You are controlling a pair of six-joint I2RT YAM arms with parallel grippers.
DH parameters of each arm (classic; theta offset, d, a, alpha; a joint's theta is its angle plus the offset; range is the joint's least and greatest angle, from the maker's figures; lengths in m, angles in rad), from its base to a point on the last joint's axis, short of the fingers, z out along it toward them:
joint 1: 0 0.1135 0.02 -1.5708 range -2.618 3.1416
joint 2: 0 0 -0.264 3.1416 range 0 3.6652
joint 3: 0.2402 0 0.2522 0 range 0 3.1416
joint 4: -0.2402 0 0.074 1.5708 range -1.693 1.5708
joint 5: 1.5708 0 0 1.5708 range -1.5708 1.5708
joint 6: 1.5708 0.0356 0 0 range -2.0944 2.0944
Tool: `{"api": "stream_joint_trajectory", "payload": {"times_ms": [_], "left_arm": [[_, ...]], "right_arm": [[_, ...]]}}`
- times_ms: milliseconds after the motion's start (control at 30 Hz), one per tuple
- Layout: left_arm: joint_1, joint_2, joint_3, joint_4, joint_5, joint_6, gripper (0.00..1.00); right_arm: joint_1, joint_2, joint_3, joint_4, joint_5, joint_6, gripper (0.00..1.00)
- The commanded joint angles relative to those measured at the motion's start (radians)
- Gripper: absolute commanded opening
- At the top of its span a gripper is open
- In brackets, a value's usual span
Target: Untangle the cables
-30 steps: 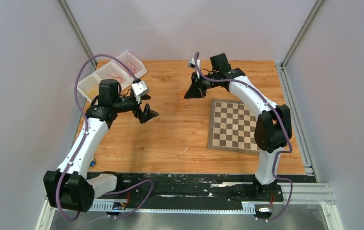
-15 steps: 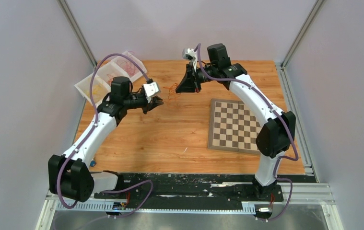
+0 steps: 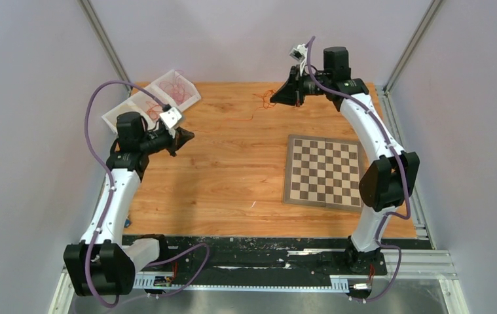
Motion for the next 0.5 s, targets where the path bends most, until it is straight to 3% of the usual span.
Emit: {"api": "stream_joint_trajectory", "payload": {"times_ms": [0, 133, 467], "left_arm": [[-0.092, 0.004, 0.089, 0.036, 0.087, -0.098, 0.0], [-0.22, 0.033, 0.155, 0.141, 0.06, -0.181, 0.0], [-0.291, 0.08, 0.195, 0.203, 0.073, -0.182, 0.05]], "right_arm": [[0.098, 0.006, 0.052, 0.076, -0.014, 0.03, 0.0], [0.175, 0.011, 0.059, 0.095, -0.035, 0.023, 0.0], [0.269, -0.029, 0.005, 0.115, -0.064, 0.023, 0.0]]}}
